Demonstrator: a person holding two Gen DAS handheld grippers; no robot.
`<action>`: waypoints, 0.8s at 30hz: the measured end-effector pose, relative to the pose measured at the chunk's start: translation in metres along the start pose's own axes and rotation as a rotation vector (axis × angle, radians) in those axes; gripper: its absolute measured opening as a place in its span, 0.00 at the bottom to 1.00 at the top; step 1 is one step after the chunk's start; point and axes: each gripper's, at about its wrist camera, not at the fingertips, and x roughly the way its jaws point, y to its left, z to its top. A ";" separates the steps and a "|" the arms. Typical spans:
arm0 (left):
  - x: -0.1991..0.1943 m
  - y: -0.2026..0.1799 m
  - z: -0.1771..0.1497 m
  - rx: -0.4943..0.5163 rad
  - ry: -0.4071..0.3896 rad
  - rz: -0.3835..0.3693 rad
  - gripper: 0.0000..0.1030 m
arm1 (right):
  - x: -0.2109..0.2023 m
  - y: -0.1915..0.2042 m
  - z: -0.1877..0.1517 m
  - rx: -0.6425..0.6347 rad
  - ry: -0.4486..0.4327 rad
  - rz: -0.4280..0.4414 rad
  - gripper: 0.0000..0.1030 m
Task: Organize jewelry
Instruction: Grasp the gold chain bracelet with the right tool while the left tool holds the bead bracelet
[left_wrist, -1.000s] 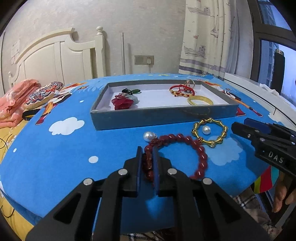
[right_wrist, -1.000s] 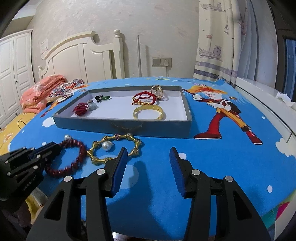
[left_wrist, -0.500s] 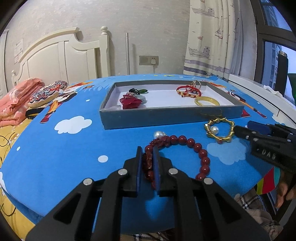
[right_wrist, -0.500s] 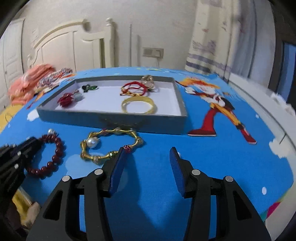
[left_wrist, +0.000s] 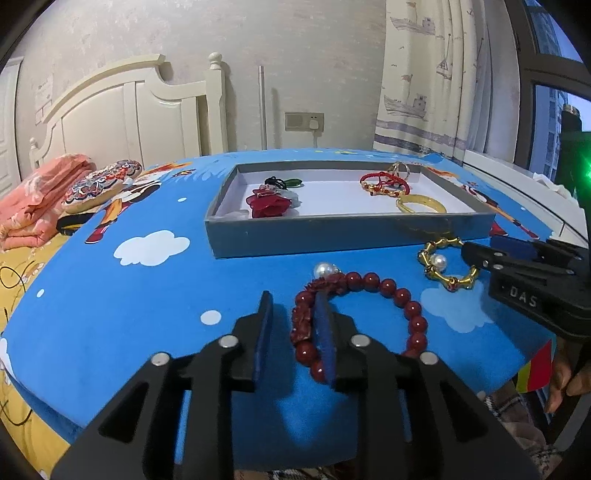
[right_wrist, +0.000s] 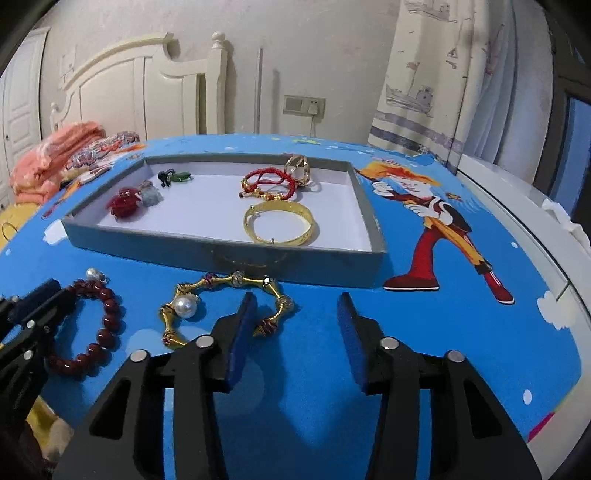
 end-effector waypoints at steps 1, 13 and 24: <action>0.000 -0.001 0.000 0.004 -0.003 0.011 0.30 | -0.001 -0.001 -0.002 0.011 -0.002 0.005 0.33; 0.001 0.005 -0.003 -0.032 -0.020 0.059 0.47 | -0.002 0.006 -0.006 -0.006 -0.040 0.054 0.09; -0.003 0.004 -0.002 -0.014 -0.010 0.037 0.10 | -0.022 0.013 0.007 -0.022 -0.134 0.122 0.09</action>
